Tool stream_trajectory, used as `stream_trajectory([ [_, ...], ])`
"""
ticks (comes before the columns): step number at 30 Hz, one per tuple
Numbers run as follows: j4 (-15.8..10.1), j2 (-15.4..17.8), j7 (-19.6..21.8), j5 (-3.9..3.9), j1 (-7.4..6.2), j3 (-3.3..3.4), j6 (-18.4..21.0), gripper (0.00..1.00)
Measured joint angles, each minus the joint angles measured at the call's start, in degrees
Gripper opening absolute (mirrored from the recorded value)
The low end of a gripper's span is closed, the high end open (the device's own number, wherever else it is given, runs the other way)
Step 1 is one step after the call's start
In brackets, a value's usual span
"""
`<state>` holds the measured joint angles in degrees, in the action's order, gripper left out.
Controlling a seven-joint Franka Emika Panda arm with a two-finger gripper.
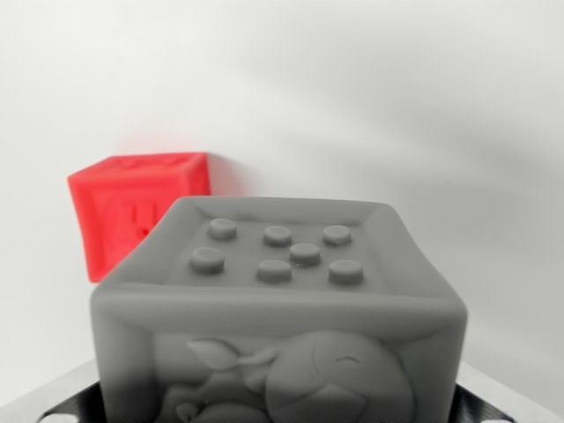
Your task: Destack cube
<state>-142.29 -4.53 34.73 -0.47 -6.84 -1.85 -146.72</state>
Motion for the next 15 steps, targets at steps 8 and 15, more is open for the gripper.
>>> stream_trajectory([
  [8, 1.09, -1.0, -0.32, 0.0, 0.94, 0.84, 0.0, 0.0],
  [15, 2.0, -1.88, -0.66, 0.07, 1.71, 1.47, 0.0, 0.0],
])
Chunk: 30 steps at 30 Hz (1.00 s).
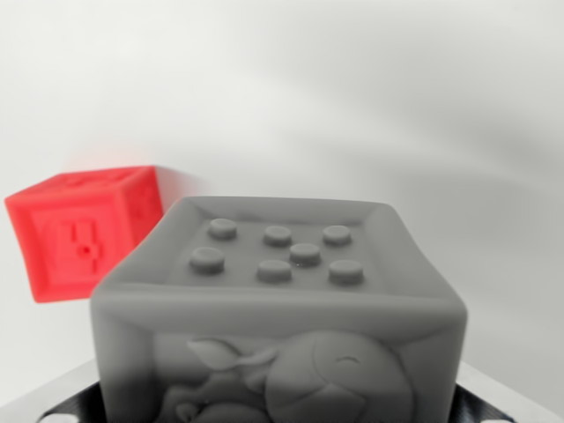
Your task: Destack cube
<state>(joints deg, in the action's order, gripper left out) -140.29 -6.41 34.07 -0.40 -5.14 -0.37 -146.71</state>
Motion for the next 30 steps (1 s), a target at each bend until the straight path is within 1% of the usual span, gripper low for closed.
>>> stream_trajectory([
  [13, 2.03, -1.8, -0.55, 0.29, 1.48, 1.15, 0.09, 0.0],
  [30, 5.11, -4.43, -1.17, 0.81, 3.61, 2.39, 0.54, 0.0],
])
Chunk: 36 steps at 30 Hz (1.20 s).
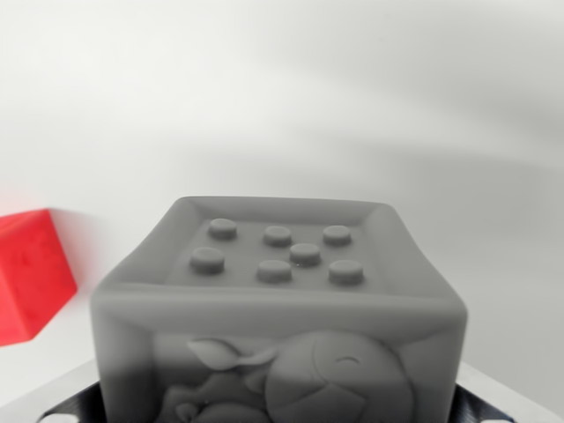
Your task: Destack cube
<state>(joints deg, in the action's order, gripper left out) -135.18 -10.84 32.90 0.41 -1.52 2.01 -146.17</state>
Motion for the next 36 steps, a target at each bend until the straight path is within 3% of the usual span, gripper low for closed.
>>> stream_trajectory([
  [20, 4.25, -3.36, -0.53, 0.61, 2.56, 1.21, 0.89, 0.0],
  [36, 7.99, -6.23, -0.72, 1.16, 4.82, 1.76, 1.86, 0.0],
])
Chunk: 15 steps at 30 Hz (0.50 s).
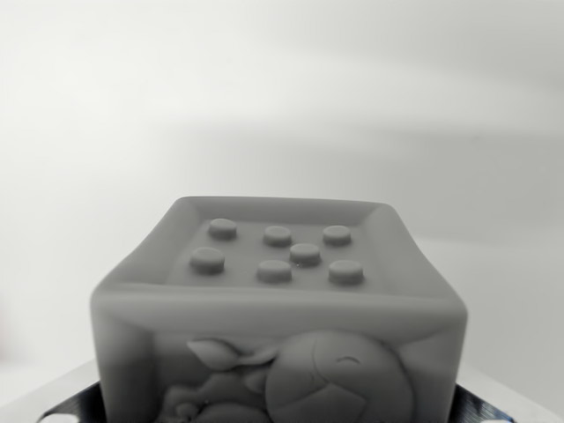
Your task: Destack cube
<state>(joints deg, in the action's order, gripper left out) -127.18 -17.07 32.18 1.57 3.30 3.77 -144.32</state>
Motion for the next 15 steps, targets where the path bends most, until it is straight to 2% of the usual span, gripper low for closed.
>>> stream_trajectory([
  [15, 3.65, -2.67, -0.01, 0.37, 2.02, 0.3, 0.94, 0.0],
])
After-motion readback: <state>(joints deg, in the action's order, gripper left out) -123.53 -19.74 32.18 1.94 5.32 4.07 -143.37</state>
